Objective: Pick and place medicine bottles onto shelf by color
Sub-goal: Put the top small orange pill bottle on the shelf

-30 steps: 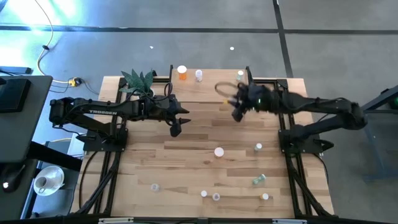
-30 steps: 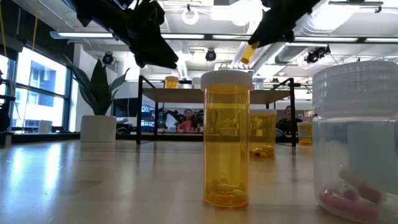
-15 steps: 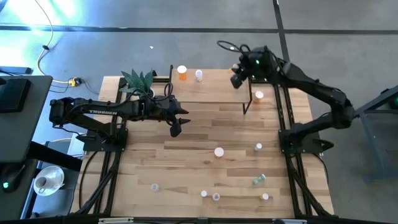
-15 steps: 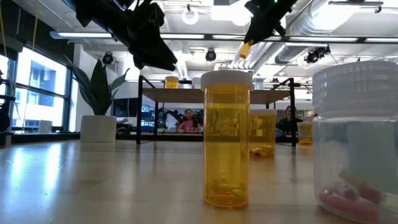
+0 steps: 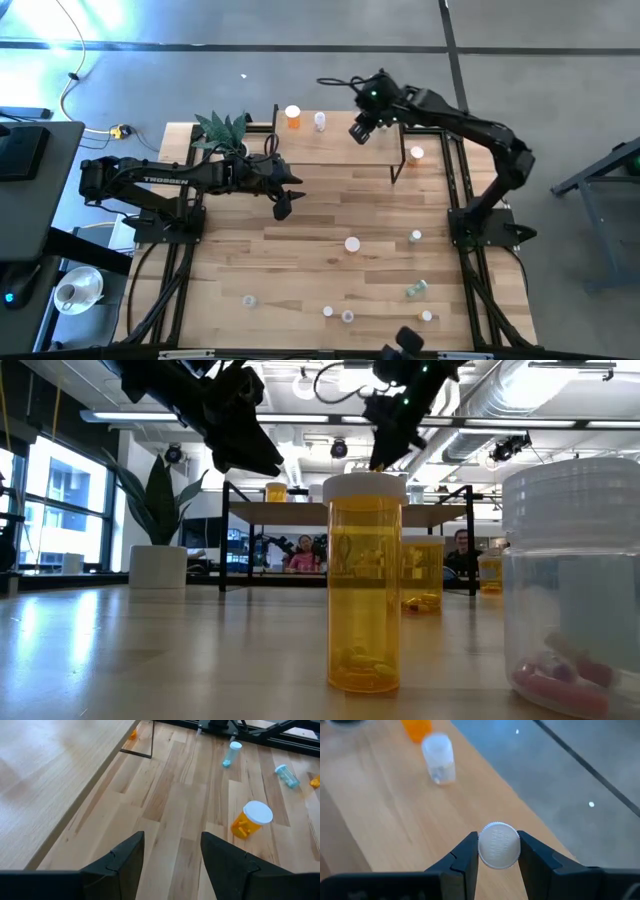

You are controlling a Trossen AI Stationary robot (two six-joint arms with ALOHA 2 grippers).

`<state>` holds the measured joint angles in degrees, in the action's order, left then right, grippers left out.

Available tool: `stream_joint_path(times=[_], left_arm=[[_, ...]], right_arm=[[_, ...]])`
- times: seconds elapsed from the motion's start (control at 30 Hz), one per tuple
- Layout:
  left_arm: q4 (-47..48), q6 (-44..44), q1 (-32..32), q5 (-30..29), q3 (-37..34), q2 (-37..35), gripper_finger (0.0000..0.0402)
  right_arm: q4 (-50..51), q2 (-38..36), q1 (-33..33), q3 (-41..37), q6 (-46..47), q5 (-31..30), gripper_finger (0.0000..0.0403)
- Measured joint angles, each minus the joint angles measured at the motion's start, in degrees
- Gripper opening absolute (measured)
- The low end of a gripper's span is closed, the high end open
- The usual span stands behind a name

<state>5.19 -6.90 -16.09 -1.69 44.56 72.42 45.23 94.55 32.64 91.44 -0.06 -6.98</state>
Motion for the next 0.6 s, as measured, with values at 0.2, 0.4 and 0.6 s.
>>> stream_joint_path(times=[0.2,0.4,0.6], left_arm=[[0.00,0.00,0.02,0.00,0.00,0.00,0.0186],[-0.02,0.00,0.02,0.00,0.00,0.00,0.0186],[-0.20,-0.45,0.02,0.00,0.00,0.00,0.0186]], right_arm=[[0.44,3.21,0.00,0.00,-1.44,1.53,0.0104],[0.72,4.22,0.00,0.02,-3.03,1.49,0.0104],[0.20,4.23,0.37,0.04,-4.49,1.25,0.0104]])
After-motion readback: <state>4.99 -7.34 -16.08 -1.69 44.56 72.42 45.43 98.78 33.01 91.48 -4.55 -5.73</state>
